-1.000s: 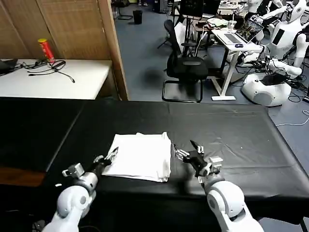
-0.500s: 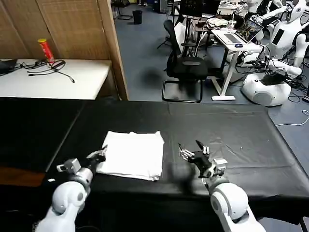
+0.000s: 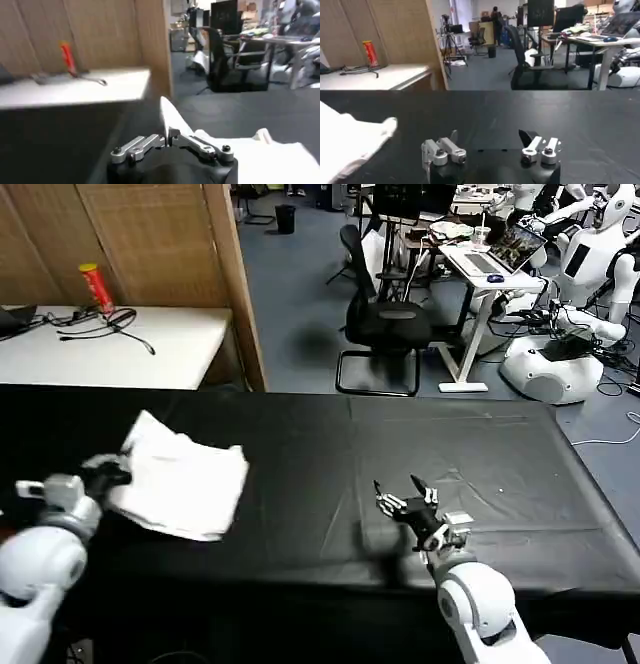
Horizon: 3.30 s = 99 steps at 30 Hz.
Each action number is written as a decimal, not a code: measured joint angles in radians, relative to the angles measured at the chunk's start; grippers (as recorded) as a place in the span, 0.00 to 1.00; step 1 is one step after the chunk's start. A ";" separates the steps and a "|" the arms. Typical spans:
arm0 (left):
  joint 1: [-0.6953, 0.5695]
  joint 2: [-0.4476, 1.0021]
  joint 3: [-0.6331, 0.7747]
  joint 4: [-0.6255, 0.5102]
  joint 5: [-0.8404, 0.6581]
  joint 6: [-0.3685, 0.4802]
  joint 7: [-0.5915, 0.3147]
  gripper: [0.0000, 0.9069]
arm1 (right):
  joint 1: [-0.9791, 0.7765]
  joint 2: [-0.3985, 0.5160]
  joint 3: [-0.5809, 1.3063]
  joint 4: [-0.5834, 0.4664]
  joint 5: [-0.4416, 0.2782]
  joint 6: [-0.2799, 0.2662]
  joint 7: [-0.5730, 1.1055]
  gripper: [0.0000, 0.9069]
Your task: Fold and organize the clothes.
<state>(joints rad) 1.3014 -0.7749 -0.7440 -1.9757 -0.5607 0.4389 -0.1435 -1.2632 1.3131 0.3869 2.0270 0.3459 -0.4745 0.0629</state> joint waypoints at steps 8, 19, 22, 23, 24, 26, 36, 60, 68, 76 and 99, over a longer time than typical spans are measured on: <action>0.010 0.016 0.020 -0.155 0.068 0.064 -0.050 0.00 | -0.018 0.008 0.000 0.007 -0.007 0.004 -0.003 0.97; -0.024 -0.252 0.409 -0.170 0.186 0.108 -0.070 0.97 | -0.040 0.005 -0.011 0.008 0.020 -0.010 -0.010 0.97; -0.018 -0.324 0.496 -0.153 0.232 0.105 -0.031 0.97 | -0.031 0.001 -0.031 0.006 0.058 -0.034 -0.004 0.97; -0.017 -0.341 0.520 -0.153 0.245 0.099 -0.019 0.97 | -0.027 0.000 -0.039 0.006 0.073 -0.043 -0.002 0.97; -0.016 -0.350 0.534 -0.153 0.255 0.088 -0.007 0.97 | -0.023 0.000 -0.047 0.004 0.088 -0.053 0.004 0.97; -0.016 -0.359 0.549 -0.161 0.274 0.055 0.017 0.97 | -0.011 0.001 -0.068 -0.003 0.137 -0.081 0.020 0.97; -0.038 -0.328 0.501 -0.154 0.303 -0.025 0.017 0.97 | 0.108 0.038 -0.231 -0.087 0.218 -0.119 0.035 0.97; 0.011 -0.288 0.378 -0.171 0.312 -0.080 -0.007 0.97 | 0.275 0.145 -0.383 -0.329 0.222 -0.114 0.039 0.00; 0.022 -0.298 0.357 -0.141 0.312 -0.094 -0.004 0.97 | 0.255 0.022 -0.287 -0.250 0.237 -0.142 -0.008 0.00; 0.034 -0.323 0.351 -0.097 0.313 -0.106 -0.005 0.97 | 0.275 -0.154 -0.170 -0.263 0.133 -0.129 -0.072 0.97; 0.182 -0.308 0.333 -0.131 0.214 -0.235 -0.059 0.97 | -0.287 -0.163 0.027 0.086 -0.151 0.322 0.098 0.97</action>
<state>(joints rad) 1.4833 -1.0826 -0.4107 -2.1066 -0.3472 0.2042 -0.2028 -1.5499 1.1503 0.4137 2.1133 0.1951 -0.1521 0.1605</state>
